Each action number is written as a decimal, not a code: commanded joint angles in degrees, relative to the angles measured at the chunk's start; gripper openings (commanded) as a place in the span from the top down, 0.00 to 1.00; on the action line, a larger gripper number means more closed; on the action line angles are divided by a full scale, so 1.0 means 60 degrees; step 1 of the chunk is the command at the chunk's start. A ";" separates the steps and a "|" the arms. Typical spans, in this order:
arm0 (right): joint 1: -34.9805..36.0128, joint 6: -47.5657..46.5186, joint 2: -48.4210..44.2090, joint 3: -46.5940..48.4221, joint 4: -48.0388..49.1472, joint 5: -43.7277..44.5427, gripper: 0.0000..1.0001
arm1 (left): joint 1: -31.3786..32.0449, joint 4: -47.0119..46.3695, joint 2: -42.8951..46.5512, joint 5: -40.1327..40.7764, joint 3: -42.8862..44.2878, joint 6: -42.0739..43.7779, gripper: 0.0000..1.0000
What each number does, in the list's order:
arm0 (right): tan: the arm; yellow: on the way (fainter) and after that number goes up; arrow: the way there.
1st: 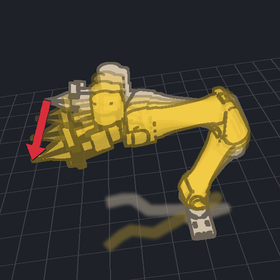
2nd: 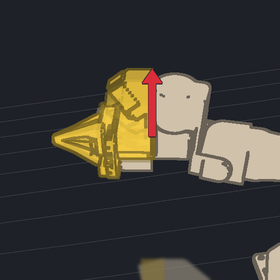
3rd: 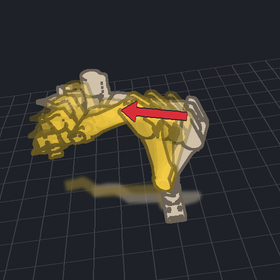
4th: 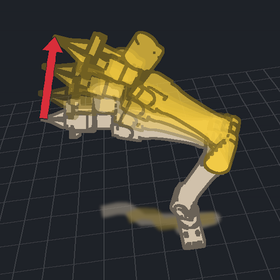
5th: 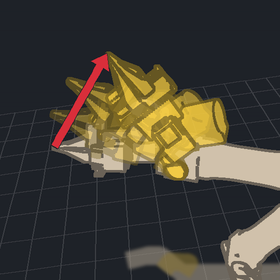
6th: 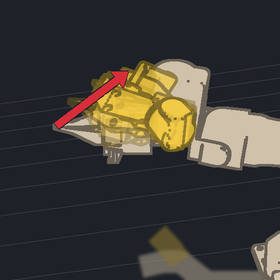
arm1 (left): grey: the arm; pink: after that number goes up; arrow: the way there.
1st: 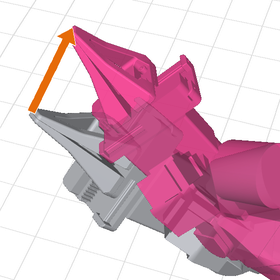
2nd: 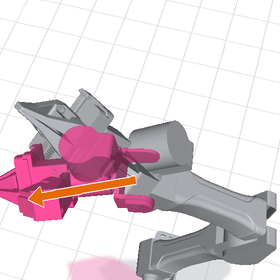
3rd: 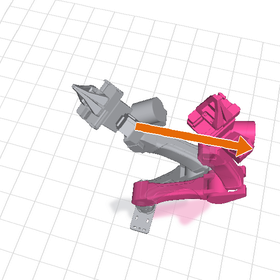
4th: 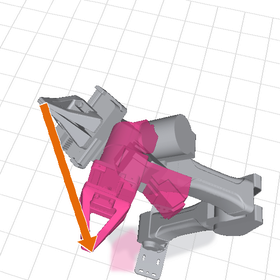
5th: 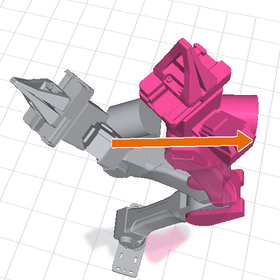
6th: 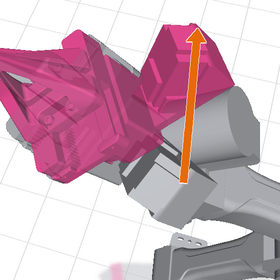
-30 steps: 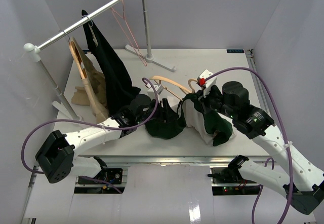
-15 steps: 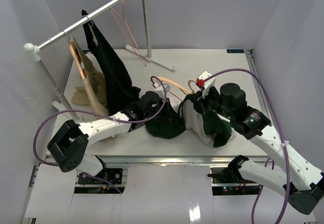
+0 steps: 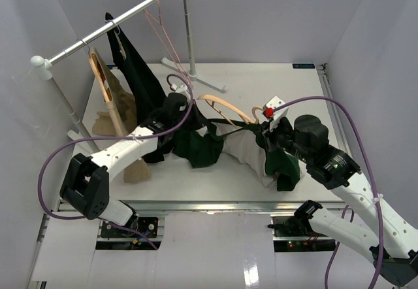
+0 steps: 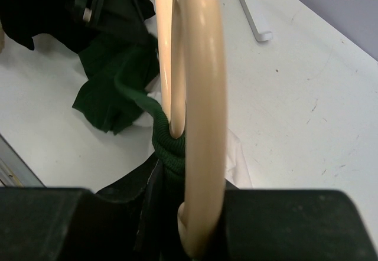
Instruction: Place the t-shirt on the hanger
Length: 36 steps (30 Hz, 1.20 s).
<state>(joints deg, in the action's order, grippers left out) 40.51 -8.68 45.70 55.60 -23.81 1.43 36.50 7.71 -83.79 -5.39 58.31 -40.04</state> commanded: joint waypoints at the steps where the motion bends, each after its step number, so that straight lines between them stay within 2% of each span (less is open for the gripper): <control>1: -0.0050 0.0034 -0.0758 -0.0037 0.0235 0.0267 0.92 | -0.1017 0.0930 0.0234 0.0020 0.1122 0.0138 1.00; 12: -0.0043 0.0117 -0.1427 -0.0098 -0.0473 0.0210 0.92 | -0.2243 0.2351 -0.0615 -0.0321 0.3365 0.0611 1.00; 18: -0.0051 0.0223 -0.1732 -0.0026 -0.0811 0.0762 0.92 | -0.2874 0.2592 -0.0728 -0.0638 0.3683 0.0774 1.00; 25: -0.0049 0.0158 -0.1432 0.0035 -0.1219 0.0175 0.92 | -0.3093 0.2683 -0.0733 -0.0828 0.4064 0.1000 1.00; 36: -0.0043 0.0254 -0.1102 0.0058 -0.1532 0.0198 0.92 | -0.3307 0.3338 -0.0762 -0.0715 0.5159 0.1395 1.00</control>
<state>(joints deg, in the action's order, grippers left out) 40.53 -7.68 39.83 54.19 -29.09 0.86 21.20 28.17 -89.29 -19.71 86.01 -34.68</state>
